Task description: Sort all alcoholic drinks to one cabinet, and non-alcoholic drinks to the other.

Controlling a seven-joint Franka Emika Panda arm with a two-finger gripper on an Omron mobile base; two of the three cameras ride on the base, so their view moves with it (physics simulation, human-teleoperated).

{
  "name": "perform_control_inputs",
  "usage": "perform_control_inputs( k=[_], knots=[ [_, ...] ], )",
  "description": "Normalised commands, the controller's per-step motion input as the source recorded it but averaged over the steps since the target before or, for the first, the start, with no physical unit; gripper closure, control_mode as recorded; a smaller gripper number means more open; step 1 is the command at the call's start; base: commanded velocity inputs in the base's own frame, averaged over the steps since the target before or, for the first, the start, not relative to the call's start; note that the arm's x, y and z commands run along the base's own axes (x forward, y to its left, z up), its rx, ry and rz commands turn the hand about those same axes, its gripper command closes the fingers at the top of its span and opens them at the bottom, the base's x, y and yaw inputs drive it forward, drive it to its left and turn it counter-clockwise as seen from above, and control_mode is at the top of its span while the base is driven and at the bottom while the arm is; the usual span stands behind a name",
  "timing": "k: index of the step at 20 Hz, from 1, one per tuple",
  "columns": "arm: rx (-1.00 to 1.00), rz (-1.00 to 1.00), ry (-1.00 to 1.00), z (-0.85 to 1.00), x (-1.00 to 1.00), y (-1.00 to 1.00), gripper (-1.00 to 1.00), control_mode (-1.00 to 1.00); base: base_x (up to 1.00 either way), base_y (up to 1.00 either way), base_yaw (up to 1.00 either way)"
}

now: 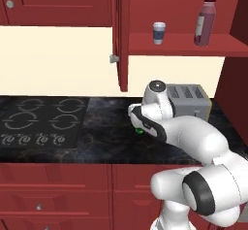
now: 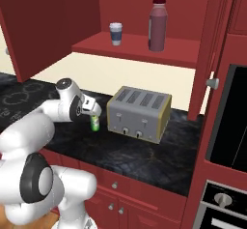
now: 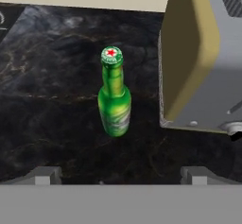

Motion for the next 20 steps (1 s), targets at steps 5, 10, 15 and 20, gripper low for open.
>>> perform_control_inputs(
  k=[5, 10, 15, 20],
  knots=[
    [0.0, 0.0, 0.03, -0.01, 0.26, 0.02, -1.0, -1.0, 0.0, 0.0, 0.0],
    [0.0, 0.0, 0.02, -0.05, 0.26, 0.04, -1.0, -1.0, 0.0, 0.0, 0.0],
    [0.0, 0.0, 0.0, -0.09, 0.24, 0.02, -1.0, -1.0, 0.0, 0.0, 0.0],
    [-0.01, 0.0, 0.0, -0.13, 0.22, 0.0, -1.0, -1.0, 0.0, 0.0, 0.0]
  ],
)
